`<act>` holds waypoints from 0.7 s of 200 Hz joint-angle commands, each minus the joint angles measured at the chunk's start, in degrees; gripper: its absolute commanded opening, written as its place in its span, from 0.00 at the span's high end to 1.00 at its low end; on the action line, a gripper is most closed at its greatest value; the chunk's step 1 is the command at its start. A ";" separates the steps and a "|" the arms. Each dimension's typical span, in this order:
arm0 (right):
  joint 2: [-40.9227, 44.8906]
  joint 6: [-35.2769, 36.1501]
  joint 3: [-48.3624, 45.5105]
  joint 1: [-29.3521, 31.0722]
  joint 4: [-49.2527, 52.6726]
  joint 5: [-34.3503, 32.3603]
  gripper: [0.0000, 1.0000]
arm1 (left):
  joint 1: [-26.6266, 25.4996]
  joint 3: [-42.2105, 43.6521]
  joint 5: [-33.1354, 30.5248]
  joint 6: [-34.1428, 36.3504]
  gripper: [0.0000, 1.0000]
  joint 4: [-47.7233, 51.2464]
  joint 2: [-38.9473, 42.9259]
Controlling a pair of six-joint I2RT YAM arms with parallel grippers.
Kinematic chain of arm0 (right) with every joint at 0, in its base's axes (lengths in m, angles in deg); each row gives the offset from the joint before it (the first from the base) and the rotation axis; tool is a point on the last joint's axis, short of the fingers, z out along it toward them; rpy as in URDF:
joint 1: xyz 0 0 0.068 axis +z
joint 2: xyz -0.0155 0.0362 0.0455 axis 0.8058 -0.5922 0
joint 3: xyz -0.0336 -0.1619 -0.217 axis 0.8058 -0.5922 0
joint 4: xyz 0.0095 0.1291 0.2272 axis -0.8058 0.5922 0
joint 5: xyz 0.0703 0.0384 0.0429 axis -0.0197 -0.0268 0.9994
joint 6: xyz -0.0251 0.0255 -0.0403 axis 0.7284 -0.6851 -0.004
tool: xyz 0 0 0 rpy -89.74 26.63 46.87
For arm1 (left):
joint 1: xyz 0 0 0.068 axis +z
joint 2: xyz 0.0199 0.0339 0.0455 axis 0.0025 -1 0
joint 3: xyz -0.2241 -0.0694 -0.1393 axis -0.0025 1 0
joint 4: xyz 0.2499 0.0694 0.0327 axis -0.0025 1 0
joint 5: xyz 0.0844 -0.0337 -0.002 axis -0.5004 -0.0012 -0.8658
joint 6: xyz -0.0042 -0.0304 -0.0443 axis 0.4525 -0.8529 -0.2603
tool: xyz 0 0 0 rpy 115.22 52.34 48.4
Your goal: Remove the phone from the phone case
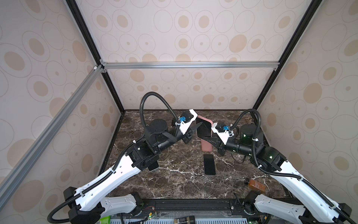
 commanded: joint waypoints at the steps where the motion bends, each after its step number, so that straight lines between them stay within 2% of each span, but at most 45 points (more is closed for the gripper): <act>1: 0.38 5.66 1.01 1.56 -3.85 9.97 1.00 | -0.72 -2.23 5.89 1.71 0.65 3.78 -3.34; 71: -2.30 9.88 3.21 1.56 0.74 12.91 1.00 | -0.73 -4.03 7.78 2.89 0.65 6.75 -5.93; 122: -2.48 12.83 2.77 1.64 0.98 13.40 1.00 | -0.30 -4.85 15.34 2.55 0.64 9.62 -7.25; 140: -2.65 13.81 2.60 1.69 1.40 14.00 1.00 | -0.05 -5.11 16.13 2.28 0.63 10.12 -8.07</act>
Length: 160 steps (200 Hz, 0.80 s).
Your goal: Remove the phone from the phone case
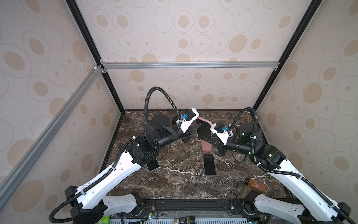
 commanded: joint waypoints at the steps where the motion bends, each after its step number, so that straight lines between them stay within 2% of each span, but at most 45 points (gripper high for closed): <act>1: -1.37 10.28 1.51 2.98 -2.56 12.70 1.00 | -1.85 -0.81 12.46 1.78 0.63 1.86 -5.01; 46: -0.97 11.70 0.10 3.48 -3.33 13.96 1.00 | -0.55 -1.13 14.65 0.75 0.60 0.96 -6.22; 65: -0.66 11.72 -0.08 3.49 -3.51 13.96 1.00 | 0.51 -1.25 16.95 0.15 0.63 0.84 -6.29; 91: -0.49 11.80 -0.14 3.45 -3.68 14.43 1.00 | 1.54 -1.06 23.59 -0.37 0.63 1.71 -6.28; 123: -0.84 12.07 0.01 3.49 -3.33 15.58 1.00 | 1.94 -1.16 27.40 -0.33 0.62 3.38 -7.20; 160: -1.36 12.50 0.36 3.43 -2.76 16.44 1.00 | 2.20 -1.12 27.54 -0.36 0.60 3.63 -7.70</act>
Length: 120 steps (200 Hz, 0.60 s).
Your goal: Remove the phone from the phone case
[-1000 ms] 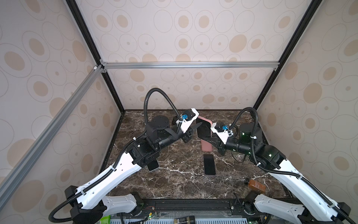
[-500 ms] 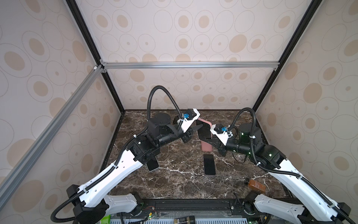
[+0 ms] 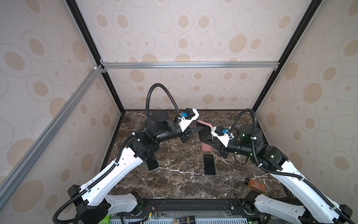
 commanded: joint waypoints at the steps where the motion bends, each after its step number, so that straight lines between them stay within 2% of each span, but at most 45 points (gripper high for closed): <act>1: -1.91 10.56 0.69 3.48 -6.52 15.60 1.00 | -3.11 0.17 11.15 0.07 0.60 1.17 -5.34; 26: -1.20 10.31 0.21 3.60 -6.92 13.99 1.00 | -2.21 1.38 6.76 -1.36 0.54 -1.66 -3.87; 44: -0.14 9.27 -0.93 3.55 -8.77 11.41 1.00 | -1.29 3.43 1.35 -2.97 0.38 -5.11 -1.99; 67: 0.67 7.80 -2.08 3.53 -10.33 8.05 1.00 | -0.85 5.78 -5.93 -4.09 0.22 -8.77 0.46; 120: 1.51 0.76 -3.44 3.60 -14.22 -1.85 1.00 | -0.80 11.81 -15.60 -4.96 0.13 -16.53 6.54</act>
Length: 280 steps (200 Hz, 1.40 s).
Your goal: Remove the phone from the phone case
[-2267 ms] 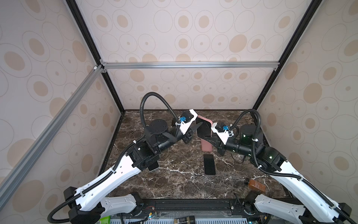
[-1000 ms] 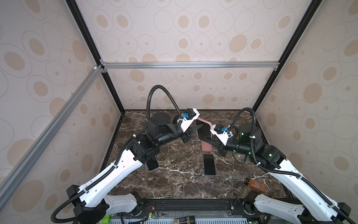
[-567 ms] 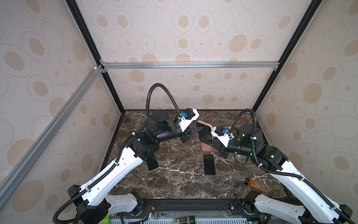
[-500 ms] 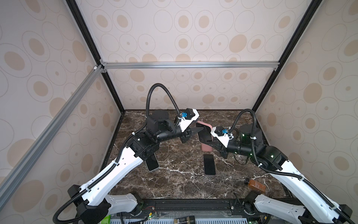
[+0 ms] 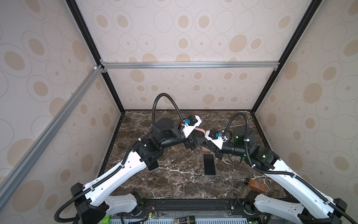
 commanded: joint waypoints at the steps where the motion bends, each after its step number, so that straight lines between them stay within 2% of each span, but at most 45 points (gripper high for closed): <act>1: 2.32 -1.69 0.41 0.89 -6.53 -1.33 1.00 | 1.05 1.31 -9.84 -0.29 0.13 -6.14 2.81; 28: 2.60 -4.12 0.22 0.94 -7.73 -4.87 1.00 | 1.06 2.04 -10.88 -0.45 0.12 -6.86 4.34; 33: 2.66 -4.38 0.16 0.88 -7.95 -5.60 1.00 | 1.07 2.20 -10.85 -0.47 0.06 -6.92 4.58; 37: 2.76 -4.60 0.06 0.93 -8.14 -6.03 1.00 | 1.03 2.27 -10.87 -0.47 0.05 -7.03 4.70; 65: 2.96 -5.07 -0.08 0.92 -8.74 -7.96 1.00 | 1.05 2.32 -10.30 -0.46 0.06 -6.62 5.25; 85: 2.61 -5.39 0.36 0.89 -7.98 -7.97 1.00 | 1.03 2.27 -9.39 -0.40 0.13 -6.56 5.58; 111: 2.45 -5.81 0.47 0.96 -8.16 -7.88 1.00 | 1.04 2.05 -8.41 -0.39 0.31 -6.52 5.61; 144: 2.15 -6.14 0.71 0.93 -8.03 -8.56 1.00 | 1.02 1.88 -8.17 -0.20 0.46 -6.20 5.50; 191: 1.32 -5.99 1.39 0.89 -6.77 -9.06 1.00 | 1.02 1.79 -8.03 0.03 0.54 -6.45 5.54; 225: 1.18 -5.98 1.51 0.89 -5.74 -9.46 1.00 | 1.02 1.70 -7.59 0.08 0.55 -6.52 5.61; 245: 1.35 -6.09 1.34 0.93 -5.74 -9.47 1.00 | 1.02 1.70 -7.17 -0.03 0.61 -6.43 5.43; 280: 1.61 -6.30 1.07 0.93 -6.01 -9.55 1.00 | 1.02 1.79 -6.82 -0.15 0.66 -6.34 5.06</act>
